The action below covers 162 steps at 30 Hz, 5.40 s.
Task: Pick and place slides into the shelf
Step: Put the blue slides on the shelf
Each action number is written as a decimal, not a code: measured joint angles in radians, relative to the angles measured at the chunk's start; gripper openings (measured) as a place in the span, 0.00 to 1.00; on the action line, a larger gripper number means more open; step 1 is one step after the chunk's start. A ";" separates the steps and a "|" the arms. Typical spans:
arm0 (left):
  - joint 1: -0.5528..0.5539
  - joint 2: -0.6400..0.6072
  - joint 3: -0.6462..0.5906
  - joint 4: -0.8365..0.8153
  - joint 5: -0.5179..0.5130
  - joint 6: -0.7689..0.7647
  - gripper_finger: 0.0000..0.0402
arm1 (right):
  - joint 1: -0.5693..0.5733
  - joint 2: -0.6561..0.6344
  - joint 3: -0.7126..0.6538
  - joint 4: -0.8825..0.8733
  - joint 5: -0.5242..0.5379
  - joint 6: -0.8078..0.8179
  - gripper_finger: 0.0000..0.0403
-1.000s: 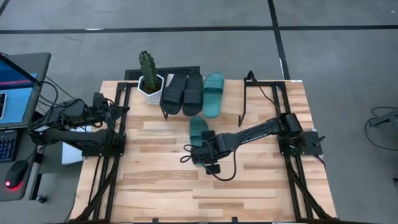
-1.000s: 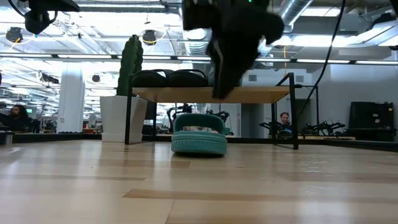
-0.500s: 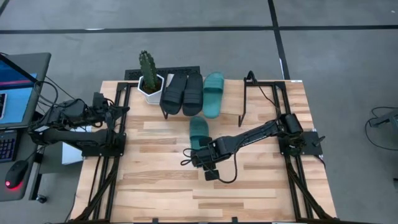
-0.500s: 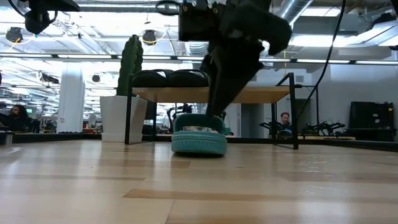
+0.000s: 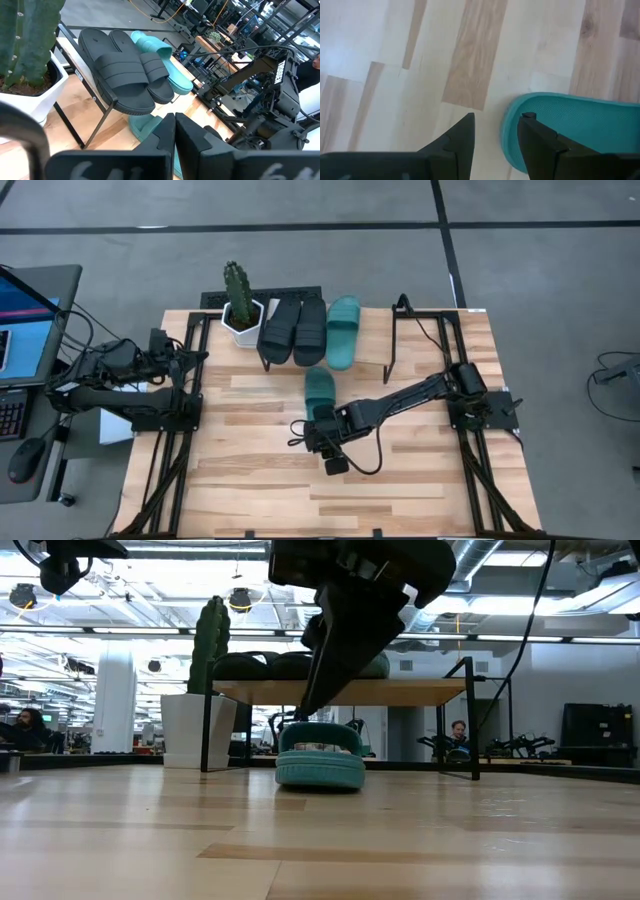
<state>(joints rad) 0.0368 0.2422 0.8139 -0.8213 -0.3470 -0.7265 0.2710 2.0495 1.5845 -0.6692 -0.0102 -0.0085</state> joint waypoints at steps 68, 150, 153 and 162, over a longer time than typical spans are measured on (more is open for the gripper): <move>0.000 0.000 0.000 -0.004 0.000 0.000 0.00 | -0.101 0.098 -0.144 0.215 -0.292 0.065 0.00; 0.000 0.000 0.000 -0.004 0.000 0.000 0.00 | 0.025 0.087 -0.157 0.012 -0.008 0.245 0.20; 0.000 0.000 0.000 -0.004 0.000 0.000 0.00 | 0.024 0.087 -0.158 0.014 0.000 0.250 0.06; 0.000 0.000 0.000 -0.004 0.000 0.000 0.00 | 0.090 0.078 -0.155 -0.019 0.116 0.297 0.02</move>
<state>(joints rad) 0.0372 0.2422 0.8135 -0.8253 -0.3471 -0.7261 0.3608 2.1277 1.4292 -0.6883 0.1055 0.2881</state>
